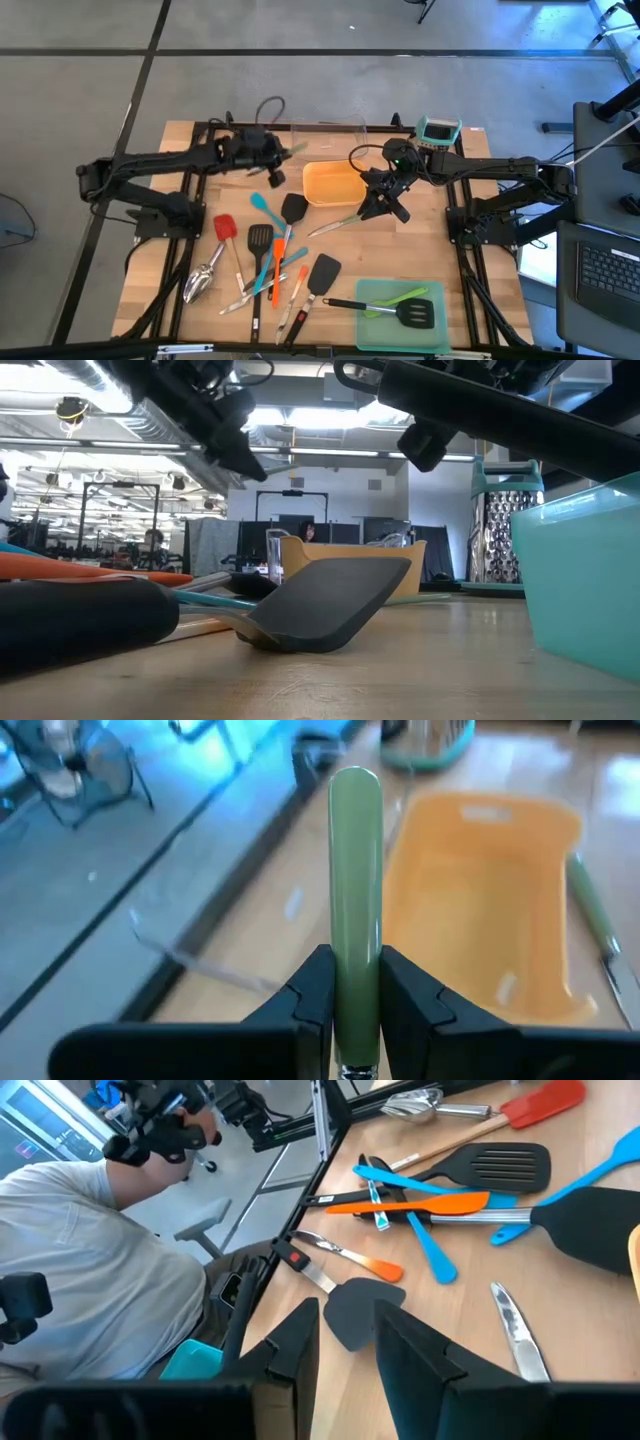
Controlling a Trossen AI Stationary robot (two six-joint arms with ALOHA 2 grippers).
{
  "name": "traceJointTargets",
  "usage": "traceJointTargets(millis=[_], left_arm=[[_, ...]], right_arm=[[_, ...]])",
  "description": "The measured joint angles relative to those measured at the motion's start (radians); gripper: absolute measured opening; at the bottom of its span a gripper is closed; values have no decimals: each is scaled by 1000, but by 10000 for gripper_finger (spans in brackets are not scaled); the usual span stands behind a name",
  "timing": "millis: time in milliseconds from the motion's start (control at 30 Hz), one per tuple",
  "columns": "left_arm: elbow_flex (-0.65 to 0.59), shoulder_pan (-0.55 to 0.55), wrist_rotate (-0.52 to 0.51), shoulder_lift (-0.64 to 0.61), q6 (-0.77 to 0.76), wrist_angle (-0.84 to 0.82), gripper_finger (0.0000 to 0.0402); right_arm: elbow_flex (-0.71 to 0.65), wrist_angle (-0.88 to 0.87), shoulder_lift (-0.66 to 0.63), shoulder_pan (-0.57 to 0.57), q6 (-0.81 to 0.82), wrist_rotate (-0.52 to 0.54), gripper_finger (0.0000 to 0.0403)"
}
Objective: Pick & Place Kitchen Items
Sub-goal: Put the left green knife into the transparent bin
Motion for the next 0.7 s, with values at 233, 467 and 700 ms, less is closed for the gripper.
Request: traceJointTargets(millis=[233,467,700], left_arm=[[0,97,162,79,49,166,45],[22,129,263,223,48,350,45],[184,134,319,335,75,321,45]], right_arm=[[0,0,0,0,-38,0,99],[0,27,0,0,-109,0,99],[0,73,0,5,-140,0,99]])
